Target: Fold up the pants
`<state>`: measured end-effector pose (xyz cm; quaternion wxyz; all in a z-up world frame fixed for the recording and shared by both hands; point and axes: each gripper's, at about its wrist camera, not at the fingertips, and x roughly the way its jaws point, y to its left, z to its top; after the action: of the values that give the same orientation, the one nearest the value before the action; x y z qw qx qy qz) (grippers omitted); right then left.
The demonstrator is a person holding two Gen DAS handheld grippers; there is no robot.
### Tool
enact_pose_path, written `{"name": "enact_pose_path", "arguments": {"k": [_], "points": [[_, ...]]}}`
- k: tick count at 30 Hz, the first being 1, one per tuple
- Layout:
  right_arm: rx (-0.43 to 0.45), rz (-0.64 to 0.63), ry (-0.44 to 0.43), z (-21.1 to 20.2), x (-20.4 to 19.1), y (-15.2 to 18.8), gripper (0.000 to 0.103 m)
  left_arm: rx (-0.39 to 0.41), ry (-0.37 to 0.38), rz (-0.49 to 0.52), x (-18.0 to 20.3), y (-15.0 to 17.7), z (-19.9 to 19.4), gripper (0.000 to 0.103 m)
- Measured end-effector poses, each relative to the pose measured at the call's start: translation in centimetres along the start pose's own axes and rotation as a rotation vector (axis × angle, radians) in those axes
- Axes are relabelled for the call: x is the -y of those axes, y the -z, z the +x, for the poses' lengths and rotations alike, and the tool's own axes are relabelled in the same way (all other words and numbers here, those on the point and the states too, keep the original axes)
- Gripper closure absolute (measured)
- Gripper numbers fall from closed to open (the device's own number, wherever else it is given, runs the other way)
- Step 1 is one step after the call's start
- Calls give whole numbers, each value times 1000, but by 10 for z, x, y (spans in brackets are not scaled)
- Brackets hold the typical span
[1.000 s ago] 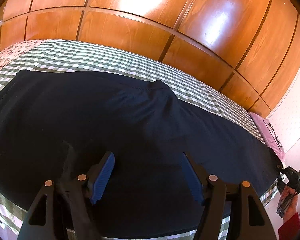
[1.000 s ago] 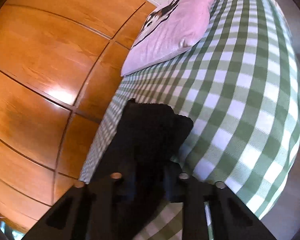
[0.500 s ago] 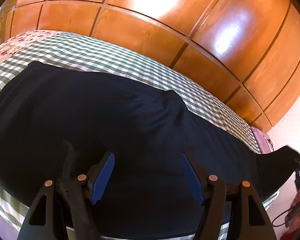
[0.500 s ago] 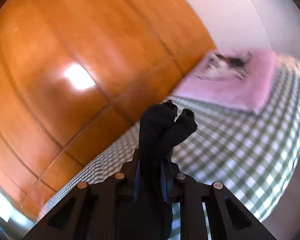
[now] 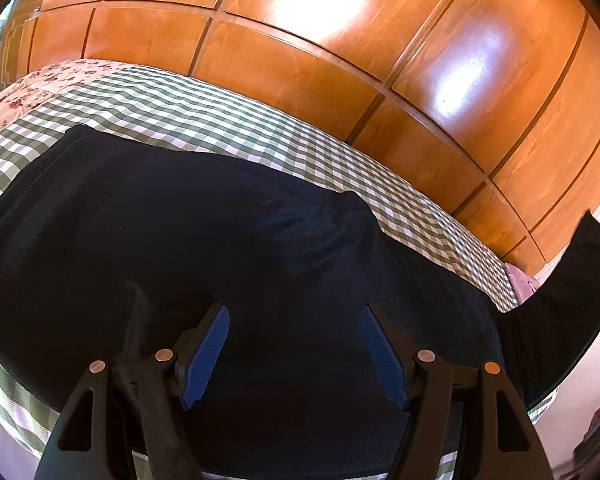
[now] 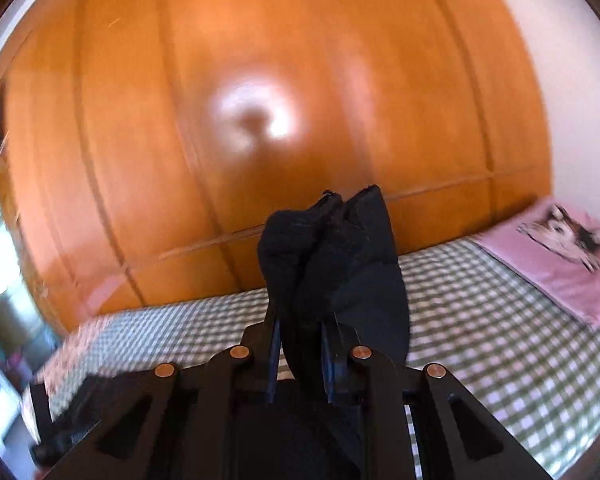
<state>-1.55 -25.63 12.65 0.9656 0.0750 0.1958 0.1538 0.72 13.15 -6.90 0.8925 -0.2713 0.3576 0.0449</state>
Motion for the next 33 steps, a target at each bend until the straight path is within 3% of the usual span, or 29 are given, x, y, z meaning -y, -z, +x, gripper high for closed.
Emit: {"name": "enact_pose_path", "arguments": {"k": [8,15,17,19,20,23,28,33], "points": [[-164,-125,-198,47,-77,52,85,3,13,-16,-1,-3,-3,33],[-344,-234,-273,91,-116,116,85,-1,45,-28,0,-4,-3,33],[-404,-254,-288,101,-121,134,80,-8,58,-31,1,-4,-2,33],[-454,-280,-285,107,-123,147,72,-17,80,-30,4,-2,-1,33],[-474,-282,-305,108,-123,152,61,-20,91,-29,6,-1,0,33],[-461,-250,-395,96,-118,153,43,-34,158,-19,14,1,1,33],[-417,-149,-448,61,-87,141,43,-54,286,-6,30,4,2,33],[-445,5,-364,36,-29,139,43,-90,363,-10,45,4,10,33]]}}
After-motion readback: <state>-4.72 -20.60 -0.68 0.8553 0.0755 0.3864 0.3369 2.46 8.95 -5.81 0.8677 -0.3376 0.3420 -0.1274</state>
